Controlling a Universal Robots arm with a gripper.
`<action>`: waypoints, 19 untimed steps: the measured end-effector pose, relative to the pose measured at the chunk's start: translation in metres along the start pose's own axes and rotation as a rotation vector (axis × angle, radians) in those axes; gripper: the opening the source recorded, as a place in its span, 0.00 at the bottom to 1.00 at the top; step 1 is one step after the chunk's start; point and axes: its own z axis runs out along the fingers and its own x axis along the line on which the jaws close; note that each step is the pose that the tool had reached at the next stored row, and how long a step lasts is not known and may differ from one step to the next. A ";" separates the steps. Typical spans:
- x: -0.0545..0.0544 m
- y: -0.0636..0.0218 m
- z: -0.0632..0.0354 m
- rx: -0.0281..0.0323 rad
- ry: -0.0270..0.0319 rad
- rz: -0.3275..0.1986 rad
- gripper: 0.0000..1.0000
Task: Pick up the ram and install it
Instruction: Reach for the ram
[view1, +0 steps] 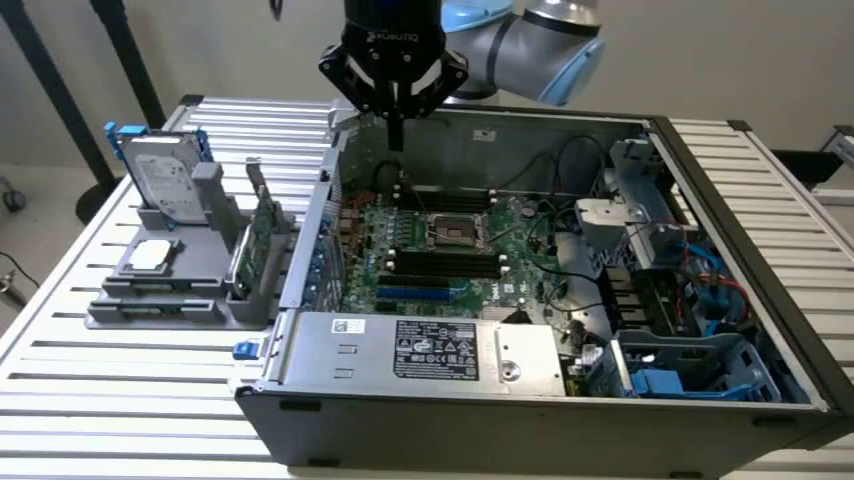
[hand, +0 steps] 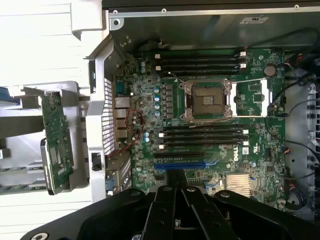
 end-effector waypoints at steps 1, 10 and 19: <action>0.004 -0.0002 -0.0001 -0.0001 0.0000 0.000 0.11; 0.045 -0.0032 -0.0003 -0.0001 0.0000 0.000 0.11; 0.086 -0.0076 0.0009 -0.0002 -0.0001 0.000 0.11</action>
